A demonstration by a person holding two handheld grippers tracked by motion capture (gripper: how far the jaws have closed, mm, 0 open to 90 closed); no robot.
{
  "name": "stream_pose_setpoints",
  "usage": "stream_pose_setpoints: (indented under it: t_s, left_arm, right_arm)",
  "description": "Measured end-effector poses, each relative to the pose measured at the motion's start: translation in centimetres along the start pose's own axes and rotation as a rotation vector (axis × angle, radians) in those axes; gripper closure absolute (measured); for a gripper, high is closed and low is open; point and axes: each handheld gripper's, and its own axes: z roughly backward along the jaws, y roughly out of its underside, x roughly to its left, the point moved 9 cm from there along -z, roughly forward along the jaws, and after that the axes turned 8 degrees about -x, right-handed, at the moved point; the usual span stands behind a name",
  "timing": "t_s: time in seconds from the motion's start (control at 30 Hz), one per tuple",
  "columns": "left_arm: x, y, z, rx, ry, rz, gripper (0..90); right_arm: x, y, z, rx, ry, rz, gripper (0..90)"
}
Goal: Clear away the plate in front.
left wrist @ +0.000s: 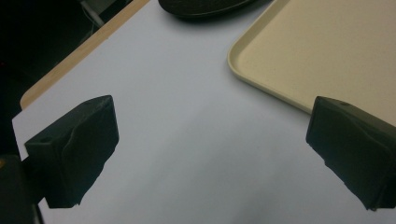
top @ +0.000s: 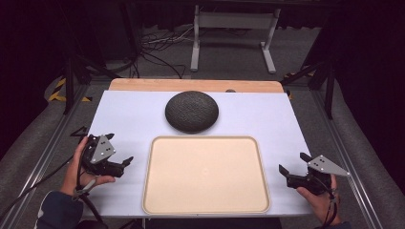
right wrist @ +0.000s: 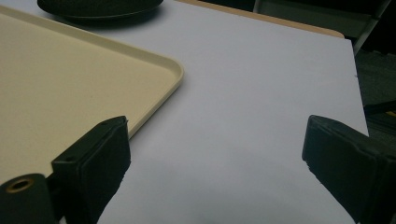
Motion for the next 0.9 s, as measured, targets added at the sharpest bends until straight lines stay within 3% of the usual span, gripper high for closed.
stream_pose_setpoints:
  t_s: [0.17,0.27,0.37,0.43,0.77,0.9]
  left_arm:
    - [0.2,-1.3,-2.0,0.027,0.024,-0.039,4.2]
    - [0.2,-1.9,-3.1,0.024,0.034,-0.040,4.5]
    - [0.3,-2.6,-4.1,0.031,0.034,-0.078,5.4]
    - [0.3,-3.1,-4.5,0.028,0.042,-0.074,5.7]
    - [1.6,-4.5,-7.0,0.078,0.016,-0.146,6.1]
    - [1.9,-4.8,-8.1,0.101,0.025,-0.157,7.5]
  right_arm:
    - [0.0,0.0,0.0,0.000,-0.001,-0.005,8.0]
    - [0.0,0.0,0.1,-0.001,-0.001,-0.005,7.9]
    - [-0.2,0.1,0.1,-0.002,0.003,-0.012,7.3]
    - [-0.1,0.1,0.1,-0.001,0.000,-0.014,6.9]
    - [0.2,0.1,-0.1,0.001,-0.019,-0.009,6.9]
    - [0.2,-0.2,0.1,-0.015,-0.010,-0.003,6.9]
